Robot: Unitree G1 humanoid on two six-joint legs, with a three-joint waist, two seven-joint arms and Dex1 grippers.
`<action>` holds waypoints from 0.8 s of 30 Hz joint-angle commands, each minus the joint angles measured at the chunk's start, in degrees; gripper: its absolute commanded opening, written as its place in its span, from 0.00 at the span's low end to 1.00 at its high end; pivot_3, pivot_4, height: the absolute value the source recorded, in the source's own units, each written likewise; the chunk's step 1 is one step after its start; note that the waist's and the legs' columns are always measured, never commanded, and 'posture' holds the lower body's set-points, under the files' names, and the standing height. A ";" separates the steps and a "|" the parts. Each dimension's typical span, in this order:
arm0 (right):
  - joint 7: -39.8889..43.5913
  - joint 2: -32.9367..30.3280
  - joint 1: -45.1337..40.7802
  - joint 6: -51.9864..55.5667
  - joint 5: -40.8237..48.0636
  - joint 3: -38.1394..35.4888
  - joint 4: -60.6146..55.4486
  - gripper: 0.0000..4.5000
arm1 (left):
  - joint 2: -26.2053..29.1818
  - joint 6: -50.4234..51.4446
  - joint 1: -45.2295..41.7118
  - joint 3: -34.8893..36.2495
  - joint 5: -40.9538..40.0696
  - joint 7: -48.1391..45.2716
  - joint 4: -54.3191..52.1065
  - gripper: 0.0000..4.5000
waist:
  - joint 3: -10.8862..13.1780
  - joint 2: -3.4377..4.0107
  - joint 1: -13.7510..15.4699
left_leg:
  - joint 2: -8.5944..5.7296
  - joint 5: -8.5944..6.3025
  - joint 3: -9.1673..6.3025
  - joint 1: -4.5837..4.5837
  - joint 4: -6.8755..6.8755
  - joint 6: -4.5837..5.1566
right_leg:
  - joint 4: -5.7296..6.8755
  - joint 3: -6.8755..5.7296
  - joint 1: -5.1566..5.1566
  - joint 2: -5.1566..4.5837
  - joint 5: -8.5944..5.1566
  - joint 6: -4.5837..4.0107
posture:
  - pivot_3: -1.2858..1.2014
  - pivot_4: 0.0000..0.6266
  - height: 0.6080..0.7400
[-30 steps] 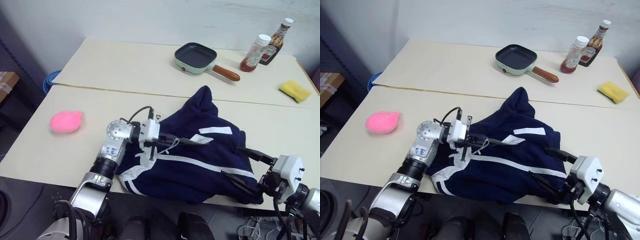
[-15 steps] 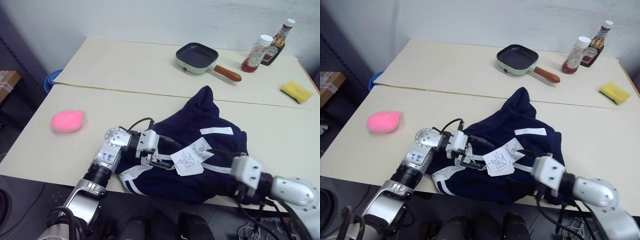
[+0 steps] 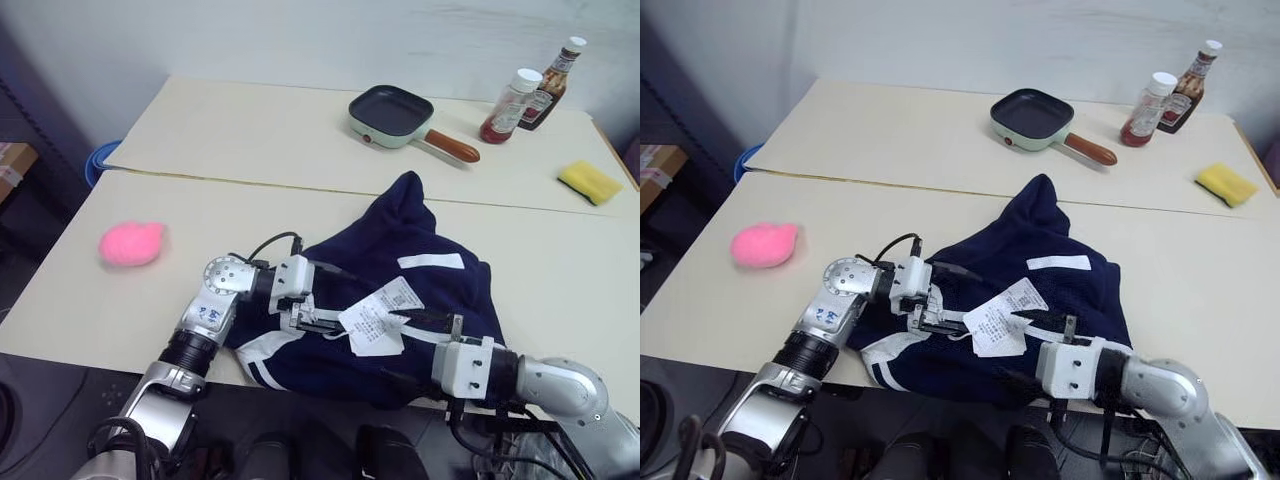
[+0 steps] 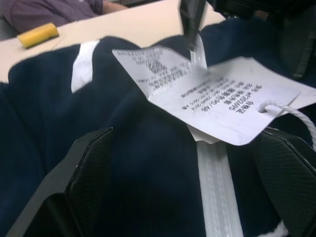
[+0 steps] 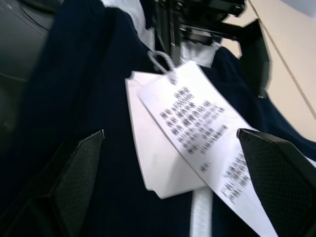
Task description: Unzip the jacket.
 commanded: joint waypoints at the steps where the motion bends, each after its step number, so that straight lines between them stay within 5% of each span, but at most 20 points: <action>1: -1.65 1.47 -1.61 -2.84 -2.11 1.37 2.72 1.00 | 1.26 2.27 -0.12 2.45 -1.84 0.75 -2.87 1.00 | 0.00 0.00 0.03 | 0.01 0.00 0.00 -0.01 0.00 0.00 | -0.01 0.00 -0.01 0.00 0.00 0.00 | 0.52 0.24 1.00; 16: -5.73 3.36 -6.74 -7.49 -4.99 1.77 6.44 1.00 | 7.57 5.17 1.95 3.99 -4.57 -5.25 -5.22 1.00 | 0.00 0.00 0.01 | 0.00 0.00 -0.01 -0.02 0.01 0.00 | 0.00 0.01 0.00 -0.01 0.00 0.00 | 0.52 0.24 1.00; 19: -5.49 3.68 -7.82 -9.17 -5.58 3.03 7.06 0.88 | 9.44 9.88 2.70 3.37 -5.54 -7.92 -7.60 1.00 | 0.00 0.00 -0.04 | 0.00 0.00 -0.01 -0.03 0.01 0.00 | 0.00 0.01 0.00 0.00 0.00 0.00 | 0.52 0.24 1.00; 24: -5.58 3.82 -8.02 -11.19 -5.98 3.71 7.82 0.52 | 8.62 9.65 3.74 3.31 -3.99 -5.46 -7.94 1.00 | 0.00 0.00 0.05 | 0.00 0.00 -0.01 -0.03 0.01 0.00 | 0.00 0.03 0.00 -0.01 0.00 0.00 | 0.52 0.24 1.00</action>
